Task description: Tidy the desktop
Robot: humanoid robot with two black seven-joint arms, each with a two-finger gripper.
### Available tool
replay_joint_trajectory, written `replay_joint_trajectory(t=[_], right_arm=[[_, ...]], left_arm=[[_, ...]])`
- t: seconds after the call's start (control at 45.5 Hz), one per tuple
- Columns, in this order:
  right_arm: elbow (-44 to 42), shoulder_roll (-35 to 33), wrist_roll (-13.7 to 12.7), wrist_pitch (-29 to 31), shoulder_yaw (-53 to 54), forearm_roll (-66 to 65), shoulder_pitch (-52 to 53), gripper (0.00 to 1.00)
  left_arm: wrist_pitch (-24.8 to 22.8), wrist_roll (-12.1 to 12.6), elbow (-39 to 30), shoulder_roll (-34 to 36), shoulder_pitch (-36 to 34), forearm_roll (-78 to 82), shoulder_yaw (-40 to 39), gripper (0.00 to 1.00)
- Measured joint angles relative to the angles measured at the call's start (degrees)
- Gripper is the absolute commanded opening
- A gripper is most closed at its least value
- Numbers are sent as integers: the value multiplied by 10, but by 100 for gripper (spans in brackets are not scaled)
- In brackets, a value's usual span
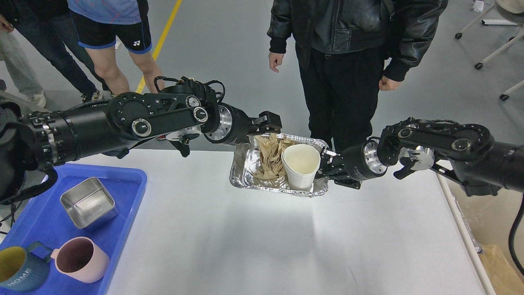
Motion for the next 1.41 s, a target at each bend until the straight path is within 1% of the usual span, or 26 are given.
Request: replay_joint_trajectory(t=[0.132,0.198,0.308,0.439,0.527,0.593,0.659,0.769,0.835,0.989,1.076,1.164,1.296,1.406], right_arm=[[0,0,0,0,0,0,0,0],[0,0,0,0,0,0,0,0],[0,0,0,0,0,0,0,0],[0,-1,0,0,0,0,-2,0],[0,0,0,0,0,0,-3,0],[0,0,0,-1,0,0,-3,0],[-1,1,0,-1,0,0,-3,0],[-2,3,0,-1,0,0,-3,0],[-2,3,0,-1,0,0,-3,0],[-2,3,0,-1,0,0,-4,0],[-2,3,0,-1,0,0,-4,0],[-2,4,0,-2,0,0,-4,0],[-3,4,0,-2,0,0,-3,0],[-3,4,0,-2,0,0,-4,0]], left_arm=[[1,-2,-2,3,-3,-1,-1,88],[11,-6,-7,11,-4,-2,-12,88],[43,-11,-21,40,14,-3,-62,88],[72,-18,-28,81,64,-9,-152,88],[81,-39,-29,114,98,-14,-203,89],[82,-67,-30,142,122,-18,-241,90],[82,-95,-30,168,154,-21,-282,95],[77,-133,-33,200,229,-25,-383,97],[67,-144,-36,206,277,-25,-449,97],[16,-163,-39,206,390,-33,-606,98],[-10,-187,-38,193,455,-50,-685,98],[-25,-207,-31,174,506,-66,-744,98],[-30,-214,-14,145,563,-75,-803,98],[-28,-214,10,125,588,-76,-836,98]])
